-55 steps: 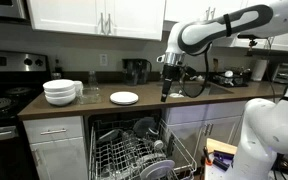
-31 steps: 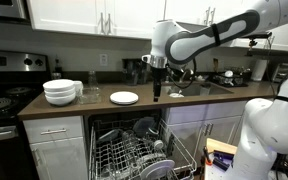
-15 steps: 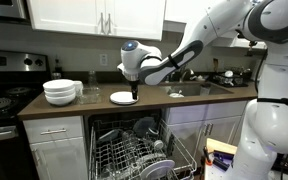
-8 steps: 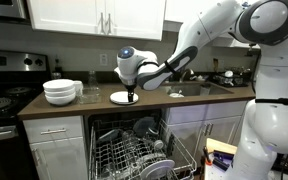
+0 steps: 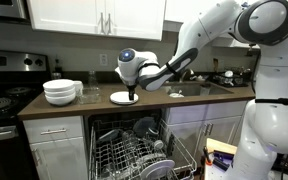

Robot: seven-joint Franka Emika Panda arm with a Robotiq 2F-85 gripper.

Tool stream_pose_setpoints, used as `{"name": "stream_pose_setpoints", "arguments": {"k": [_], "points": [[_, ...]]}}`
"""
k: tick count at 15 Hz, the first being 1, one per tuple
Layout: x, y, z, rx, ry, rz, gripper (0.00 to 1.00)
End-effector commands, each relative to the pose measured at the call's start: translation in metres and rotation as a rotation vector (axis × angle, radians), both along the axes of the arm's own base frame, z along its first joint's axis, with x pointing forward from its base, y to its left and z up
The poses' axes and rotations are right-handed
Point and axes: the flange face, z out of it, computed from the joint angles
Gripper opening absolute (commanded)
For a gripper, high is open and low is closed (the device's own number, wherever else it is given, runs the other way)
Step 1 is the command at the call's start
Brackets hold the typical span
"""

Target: Pick up the plate and put it in the dishwasher

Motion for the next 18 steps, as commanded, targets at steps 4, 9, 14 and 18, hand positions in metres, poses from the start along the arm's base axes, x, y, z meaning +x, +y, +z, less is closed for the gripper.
{"name": "stream_pose_setpoints", "arguments": {"k": [4,9,14,18], "points": [[0.02,-0.006,-0.003,-0.082,-0.089,0.016,1.0],[0.049,-0.003,-0.022,-0.109,-0.132,-0.037,1.0],[0.075,0.003,-0.043,-0.091,-0.145,-0.12,1.0],[0.088,0.007,-0.054,-0.094,-0.143,-0.159,1.0]]}}
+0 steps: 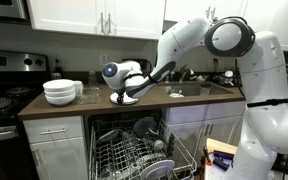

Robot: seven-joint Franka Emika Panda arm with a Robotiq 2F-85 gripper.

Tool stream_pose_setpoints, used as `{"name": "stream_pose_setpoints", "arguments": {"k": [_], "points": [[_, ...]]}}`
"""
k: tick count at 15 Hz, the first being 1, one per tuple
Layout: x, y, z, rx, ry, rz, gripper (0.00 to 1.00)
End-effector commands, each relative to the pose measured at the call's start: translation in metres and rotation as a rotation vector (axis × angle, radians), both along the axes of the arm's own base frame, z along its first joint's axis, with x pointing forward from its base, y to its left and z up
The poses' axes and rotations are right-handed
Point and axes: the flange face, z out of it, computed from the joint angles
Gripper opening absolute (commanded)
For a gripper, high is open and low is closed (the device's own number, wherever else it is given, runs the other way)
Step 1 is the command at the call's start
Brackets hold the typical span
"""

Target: Pick up the plate and put it in the dishwasher

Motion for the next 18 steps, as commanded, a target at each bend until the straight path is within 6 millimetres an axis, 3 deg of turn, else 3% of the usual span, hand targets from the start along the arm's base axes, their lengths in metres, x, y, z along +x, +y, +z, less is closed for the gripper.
{"name": "stream_pose_setpoints", "arguments": {"k": [1,10,18], "points": [[0.016,0.005,-0.006,-0.002,-0.01,-0.049,1.0],[0.025,0.02,0.002,-0.018,-0.024,-0.025,1.0],[0.023,0.017,-0.012,-0.007,0.004,-0.027,1.0]]}}
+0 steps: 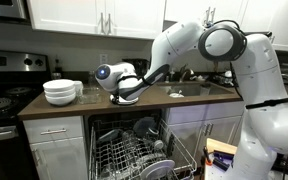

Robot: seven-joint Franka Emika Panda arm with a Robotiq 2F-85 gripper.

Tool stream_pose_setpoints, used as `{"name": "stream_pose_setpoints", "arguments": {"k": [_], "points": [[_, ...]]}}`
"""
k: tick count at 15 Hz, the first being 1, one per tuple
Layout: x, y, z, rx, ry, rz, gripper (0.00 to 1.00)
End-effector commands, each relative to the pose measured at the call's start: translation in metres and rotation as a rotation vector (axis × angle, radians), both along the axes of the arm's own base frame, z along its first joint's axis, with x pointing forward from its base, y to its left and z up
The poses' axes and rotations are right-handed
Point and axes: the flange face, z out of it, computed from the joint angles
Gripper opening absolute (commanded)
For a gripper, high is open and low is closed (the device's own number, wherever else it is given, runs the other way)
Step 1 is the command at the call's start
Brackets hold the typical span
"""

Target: Pick up the plate and put it in the dishwasher

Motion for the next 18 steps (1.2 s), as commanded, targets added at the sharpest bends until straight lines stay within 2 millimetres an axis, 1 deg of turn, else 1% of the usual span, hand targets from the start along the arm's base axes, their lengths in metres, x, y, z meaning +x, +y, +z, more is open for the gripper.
{"name": "stream_pose_setpoints", "arguments": {"k": [1,4,5,6,10,11,12,14,15,16,18], "points": [[0.002,-0.003,-0.008,0.001,0.018,-0.018,1.0],[0.001,-0.006,-0.014,-0.009,0.026,-0.02,1.0],[0.001,-0.007,-0.015,-0.011,0.029,-0.018,0.75],[0.001,-0.007,-0.016,-0.013,0.03,-0.02,0.72],[0.001,-0.007,-0.017,-0.016,0.033,-0.018,0.47],[0.0,-0.008,-0.017,-0.017,0.034,-0.017,0.51],[0.0,-0.008,-0.017,-0.017,0.034,-0.017,0.62],[0.0,-0.008,-0.017,-0.018,0.035,-0.016,0.74],[0.0,-0.009,-0.017,-0.018,0.036,-0.017,0.7],[0.0,-0.01,-0.018,-0.019,0.036,-0.017,0.7],[-0.001,-0.011,-0.018,-0.021,0.036,-0.015,0.65]]}}
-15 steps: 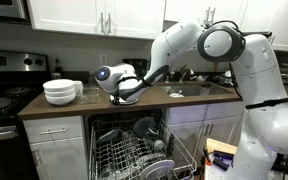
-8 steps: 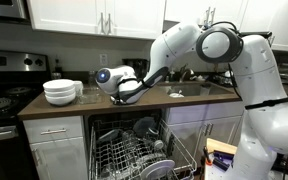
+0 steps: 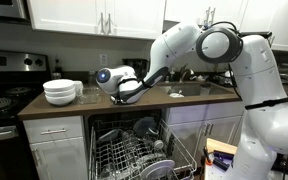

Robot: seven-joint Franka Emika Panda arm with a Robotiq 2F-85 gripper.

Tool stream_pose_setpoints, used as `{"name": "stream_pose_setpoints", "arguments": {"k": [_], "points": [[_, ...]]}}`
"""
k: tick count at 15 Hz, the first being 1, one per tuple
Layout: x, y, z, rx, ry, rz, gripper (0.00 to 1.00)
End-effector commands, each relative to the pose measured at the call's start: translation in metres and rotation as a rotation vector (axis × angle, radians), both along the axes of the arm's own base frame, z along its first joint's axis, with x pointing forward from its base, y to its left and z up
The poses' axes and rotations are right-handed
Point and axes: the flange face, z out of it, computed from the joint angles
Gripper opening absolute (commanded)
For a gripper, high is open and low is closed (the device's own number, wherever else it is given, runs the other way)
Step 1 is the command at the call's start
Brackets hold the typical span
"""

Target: Pick up the plate and put it in the dishwasher

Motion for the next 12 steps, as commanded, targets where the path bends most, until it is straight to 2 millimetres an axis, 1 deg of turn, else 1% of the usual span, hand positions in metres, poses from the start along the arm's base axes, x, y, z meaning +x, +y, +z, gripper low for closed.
{"name": "stream_pose_setpoints", "arguments": {"k": [1,2,3,4,5,7,10,11,12], "points": [[-0.0004,-0.0039,-0.001,-0.015,0.009,0.0,0.56],[-0.0007,-0.0044,-0.0013,-0.015,0.01,0.0,0.45],[-0.001,-0.005,-0.0015,-0.016,0.01,0.001,0.39],[-0.0013,-0.0055,-0.002,-0.016,0.011,0.001,0.25],[-0.0015,-0.006,-0.0027,-0.017,0.012,0.0,0.22],[-0.0019,-0.0069,-0.0054,-0.018,0.017,-0.001,0.21],[-0.0022,-0.009,-0.0083,-0.021,0.022,-0.002,0.3],[-0.002,-0.0099,-0.0074,-0.024,0.02,-0.001,0.28],[-0.0022,-0.0099,-0.007,-0.024,0.02,0.0,0.14]]}}
